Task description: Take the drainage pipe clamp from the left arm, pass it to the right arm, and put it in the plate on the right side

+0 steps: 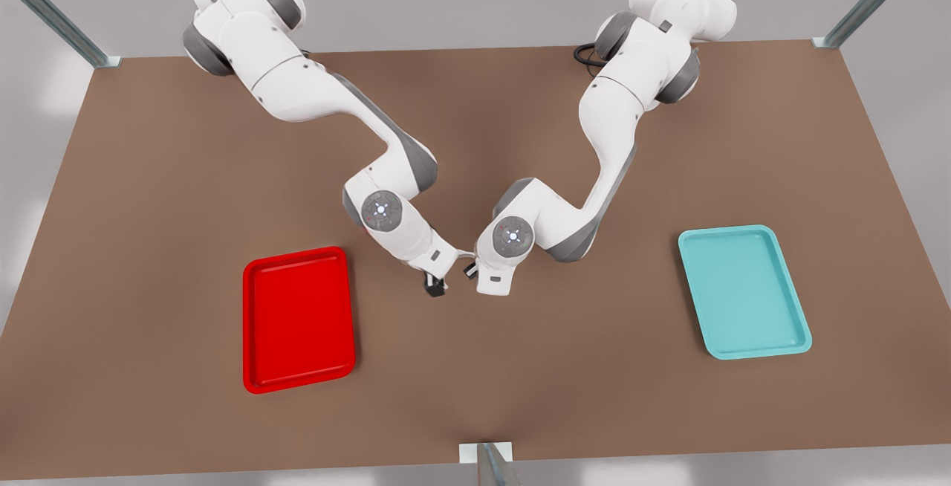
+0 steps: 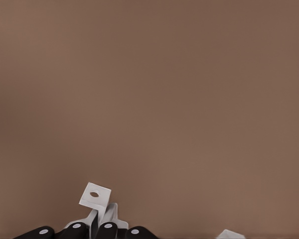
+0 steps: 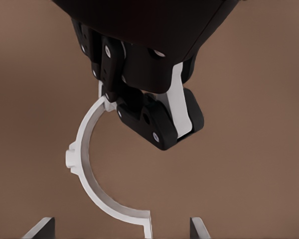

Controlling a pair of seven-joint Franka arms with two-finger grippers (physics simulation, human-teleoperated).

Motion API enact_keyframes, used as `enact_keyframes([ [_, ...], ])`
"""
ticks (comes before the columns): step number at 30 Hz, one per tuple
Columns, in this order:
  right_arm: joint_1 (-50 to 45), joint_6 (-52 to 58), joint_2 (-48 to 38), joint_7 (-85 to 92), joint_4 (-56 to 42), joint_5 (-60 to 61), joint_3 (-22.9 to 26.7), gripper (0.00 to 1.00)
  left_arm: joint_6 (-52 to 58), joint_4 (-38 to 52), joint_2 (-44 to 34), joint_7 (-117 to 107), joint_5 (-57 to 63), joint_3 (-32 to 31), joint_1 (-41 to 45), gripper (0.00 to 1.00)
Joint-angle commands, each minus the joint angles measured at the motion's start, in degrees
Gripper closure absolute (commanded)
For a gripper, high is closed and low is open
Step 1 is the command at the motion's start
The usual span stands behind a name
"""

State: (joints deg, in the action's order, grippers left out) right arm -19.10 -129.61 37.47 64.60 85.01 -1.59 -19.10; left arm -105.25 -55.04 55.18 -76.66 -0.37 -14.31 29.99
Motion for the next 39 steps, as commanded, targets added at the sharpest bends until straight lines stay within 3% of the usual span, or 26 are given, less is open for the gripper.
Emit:
enact_keyframes([
  [1,0.12,-6.98,0.06,15.47,0.77,0.19,-0.32,0.00,0.22,0.02,-0.08,-0.07,-0.16,-0.02,-0.02,0.79],
  [16,3.89,-7.06,-0.90,16.09,5.43,0.45,-4.45,0.00,0.22,0.02,-0.16,2.57,-0.60,-0.20,-0.02,0.79],
  [36,2.93,-9.17,3.40,16.18,5.52,-0.17,-4.36,0.01,-0.04,0.02,-0.16,1.95,-0.95,-0.11,-0.02,0.79],
  [37,2.84,-9.17,3.49,16.09,5.34,-0.17,-4.36,0.04,-0.04,0.02,-0.16,1.95,-0.95,-0.20,-0.02,0.79],
  [38,2.84,-9.17,3.49,16.09,5.34,-0.25,-4.36,0.14,-0.13,0.11,-0.16,1.95,-0.95,-0.20,-0.02,0.79],
  [39,2.75,-9.17,3.49,16.26,5.25,-0.25,-4.36,0.36,-0.13,0.11,-0.16,1.95,-0.95,-0.11,-0.02,0.79],
])
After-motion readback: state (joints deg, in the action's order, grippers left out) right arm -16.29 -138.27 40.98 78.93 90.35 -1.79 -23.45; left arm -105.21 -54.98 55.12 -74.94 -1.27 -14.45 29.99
